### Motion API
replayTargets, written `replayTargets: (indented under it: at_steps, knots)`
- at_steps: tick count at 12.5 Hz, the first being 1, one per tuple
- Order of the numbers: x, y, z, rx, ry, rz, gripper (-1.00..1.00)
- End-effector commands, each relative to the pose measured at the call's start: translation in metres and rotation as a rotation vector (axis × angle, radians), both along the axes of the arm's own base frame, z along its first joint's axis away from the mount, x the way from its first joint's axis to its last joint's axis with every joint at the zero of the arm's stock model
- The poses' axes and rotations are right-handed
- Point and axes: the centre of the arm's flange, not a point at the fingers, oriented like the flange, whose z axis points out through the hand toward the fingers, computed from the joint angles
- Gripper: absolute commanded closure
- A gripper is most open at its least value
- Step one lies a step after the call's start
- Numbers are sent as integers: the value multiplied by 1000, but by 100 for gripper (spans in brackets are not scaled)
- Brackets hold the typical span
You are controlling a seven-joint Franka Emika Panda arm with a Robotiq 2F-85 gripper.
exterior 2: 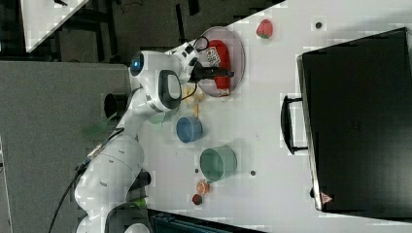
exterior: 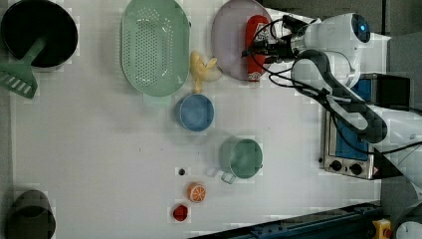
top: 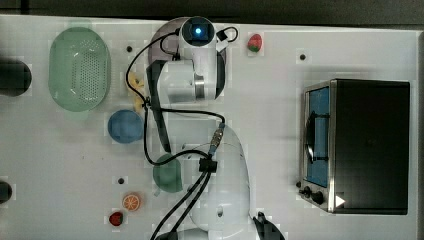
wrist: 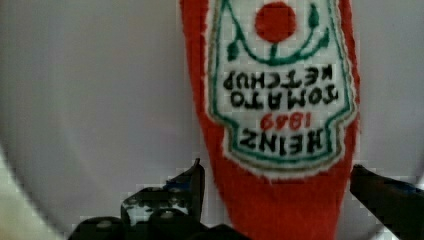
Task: Pick ketchup from plate and place it on table.
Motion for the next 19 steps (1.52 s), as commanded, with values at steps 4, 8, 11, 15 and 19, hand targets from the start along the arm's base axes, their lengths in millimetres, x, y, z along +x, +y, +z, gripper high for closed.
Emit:
replayTargets:
  at_steps: [4, 8, 11, 15, 19]
  knots:
    - [22, -8, 16, -10, -95, 28, -100]
    - [27, -15, 25, -18, -111, 21, -27]
    - [30, -13, 37, -16, -127, 21, -27]
    - [33, -22, 121, -27, -142, 1, -27]
    - [6, -52, 224, -7, -46, -70, -27]
